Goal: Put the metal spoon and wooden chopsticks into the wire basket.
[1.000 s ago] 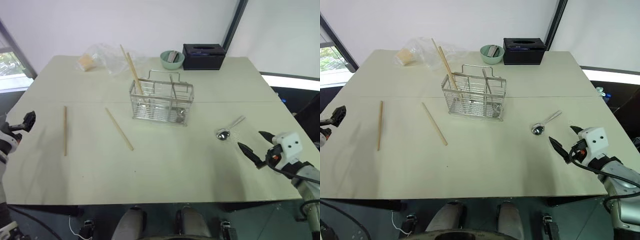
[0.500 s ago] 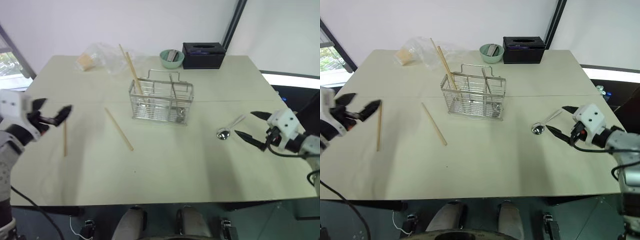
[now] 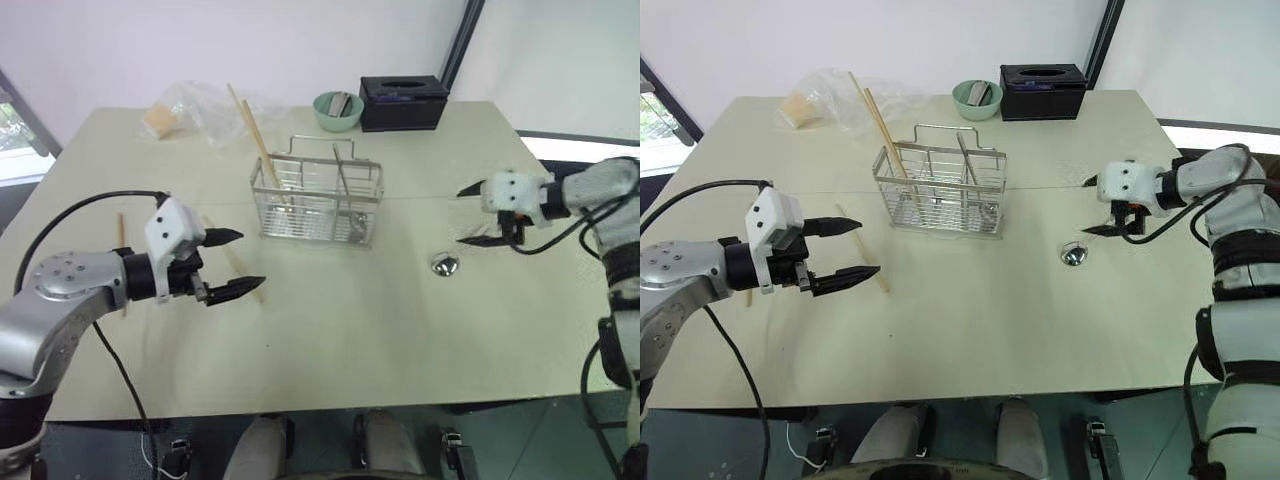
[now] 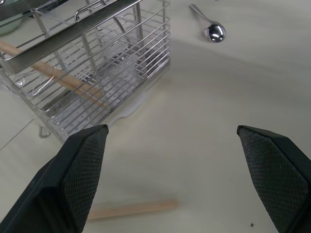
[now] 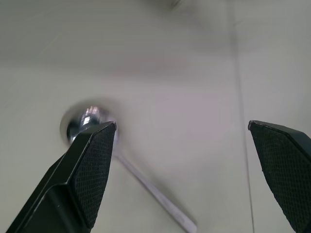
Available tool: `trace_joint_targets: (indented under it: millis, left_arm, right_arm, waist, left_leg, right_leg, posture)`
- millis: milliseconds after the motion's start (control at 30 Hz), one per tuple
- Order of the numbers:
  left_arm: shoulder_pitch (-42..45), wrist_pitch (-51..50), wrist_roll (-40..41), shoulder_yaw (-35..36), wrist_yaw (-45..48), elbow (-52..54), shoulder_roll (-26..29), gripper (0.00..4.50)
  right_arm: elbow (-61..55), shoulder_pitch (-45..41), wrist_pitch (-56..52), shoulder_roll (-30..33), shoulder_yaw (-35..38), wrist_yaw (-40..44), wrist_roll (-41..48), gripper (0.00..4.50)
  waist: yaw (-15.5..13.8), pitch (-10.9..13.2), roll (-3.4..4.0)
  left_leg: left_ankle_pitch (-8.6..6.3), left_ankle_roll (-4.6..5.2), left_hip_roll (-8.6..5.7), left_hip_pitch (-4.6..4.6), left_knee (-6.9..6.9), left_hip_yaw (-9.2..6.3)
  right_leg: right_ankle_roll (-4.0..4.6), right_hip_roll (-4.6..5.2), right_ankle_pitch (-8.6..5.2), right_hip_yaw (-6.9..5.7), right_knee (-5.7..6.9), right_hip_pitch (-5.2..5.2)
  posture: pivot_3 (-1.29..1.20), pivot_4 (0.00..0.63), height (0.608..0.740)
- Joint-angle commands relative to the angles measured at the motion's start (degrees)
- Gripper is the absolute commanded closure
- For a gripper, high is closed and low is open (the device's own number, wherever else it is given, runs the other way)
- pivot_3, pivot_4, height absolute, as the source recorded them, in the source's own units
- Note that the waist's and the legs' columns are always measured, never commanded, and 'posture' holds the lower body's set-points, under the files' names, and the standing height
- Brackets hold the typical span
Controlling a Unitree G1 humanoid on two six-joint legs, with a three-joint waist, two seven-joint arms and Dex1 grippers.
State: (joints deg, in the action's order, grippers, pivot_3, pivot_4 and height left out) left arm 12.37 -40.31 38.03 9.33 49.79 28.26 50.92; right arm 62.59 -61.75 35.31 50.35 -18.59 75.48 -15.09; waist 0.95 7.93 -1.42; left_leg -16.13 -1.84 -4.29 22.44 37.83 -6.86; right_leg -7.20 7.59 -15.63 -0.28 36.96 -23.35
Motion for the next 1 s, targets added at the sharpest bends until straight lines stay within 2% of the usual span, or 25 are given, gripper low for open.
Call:
trace_joint_targets:
  millis: [33, 167, 333, 700, 733, 800, 967, 1000]
  left_arm:
    - [1.4, -1.7, 2.4, 1.5, -1.5, 2.3, -0.6, 0.02]
    - [0.5, -3.0, 3.5, 2.1, -2.6, 4.6, -0.4, 0.02]
    - [-0.9, -5.0, 5.9, 3.4, -3.6, 7.6, -0.1, 0.02]
    - [1.6, -7.5, 9.3, 4.1, -6.5, 8.8, 0.6, 0.02]
    - [2.1, -7.6, 9.5, 4.1, -6.7, 8.6, 0.7, 0.00]
    - [2.8, -7.9, 9.8, 4.0, -7.0, 8.4, 0.8, 0.00]
    - [5.2, -8.0, 9.6, 3.7, -7.4, 7.5, 0.7, 0.00]
    - [5.8, -8.1, 9.7, 3.7, -7.6, 7.2, 0.6, 0.00]
  right_arm:
    - [5.6, -6.4, 7.3, -0.2, -4.4, -3.3, -7.6, 0.00]
    - [9.2, -9.7, 12.0, -0.8, -10.1, -9.7, -15.8, 0.00]
    - [11.3, -10.7, 14.3, -2.8, -13.5, -16.6, -21.4, 0.00]
    - [13.4, -8.9, 15.1, -6.1, -14.1, -23.6, -23.6, 0.00]
    - [13.5, -8.7, 15.1, -6.3, -13.7, -23.2, -23.2, 0.52]
    - [13.6, -8.3, 15.2, -6.6, -13.1, -22.1, -22.3, 1.24]
    - [13.7, -7.8, 15.4, -6.7, -12.2, -20.0, -20.9, 4.04]
    - [13.6, -7.7, 15.4, -6.6, -12.2, -19.8, -20.8, 4.47]
  waist:
    - [0.1, 0.0, 0.00]
    - [0.1, 0.0, -0.02]
    - [0.2, 0.0, -0.03]
    - [0.2, 0.0, -0.05]
    - [0.2, 0.0, -0.05]
    - [0.2, 0.0, -0.07]
    - [0.2, 0.0, -0.06]
    - [0.3, 0.0, -0.06]
  left_leg:
    - [0.00, 0.00, 0.00, 0.00, 0.00, 0.03]
    - [-0.01, -0.01, 0.00, -0.02, 0.00, 0.01]
    - [0.00, -0.02, 0.02, -0.08, 0.09, 0.00]
    - [0.02, -0.04, 0.07, -0.10, 0.13, -0.04]
    - [0.02, -0.04, 0.07, -0.09, 0.13, -0.04]
    - [0.02, -0.04, 0.07, -0.09, 0.14, -0.05]
    - [0.02, -0.05, 0.06, -0.09, 0.16, -0.04]
    - [0.03, -0.05, 0.06, -0.09, 0.16, -0.04]
  right_leg:
    - [0.00, 0.01, 0.00, 0.00, 0.00, -0.01]
    - [0.00, -0.01, 0.00, 0.01, 0.03, -0.01]
    - [0.06, -0.06, -0.03, 0.03, 0.16, 0.02]
    - [0.07, -0.22, -0.01, 0.10, 0.22, 0.02]
    - [0.06, -0.22, -0.01, 0.11, 0.22, 0.02]
    - [0.07, -0.23, 0.00, 0.11, 0.22, 0.03]
    - [0.07, -0.24, 0.00, 0.11, 0.22, 0.04]
    - [0.07, -0.24, 0.01, 0.12, 0.22, 0.04]
  posture:
    - [0.00, 0.150, 0.649]
    - [0.00, 0.150, 0.649]
    - [0.00, 0.150, 0.649]
    - [0.00, 0.150, 0.649]
    - [0.00, 0.150, 0.649]
    - [0.00, 0.150, 0.649]
    - [0.00, 0.150, 0.649]
    - [0.00, 0.150, 0.649]
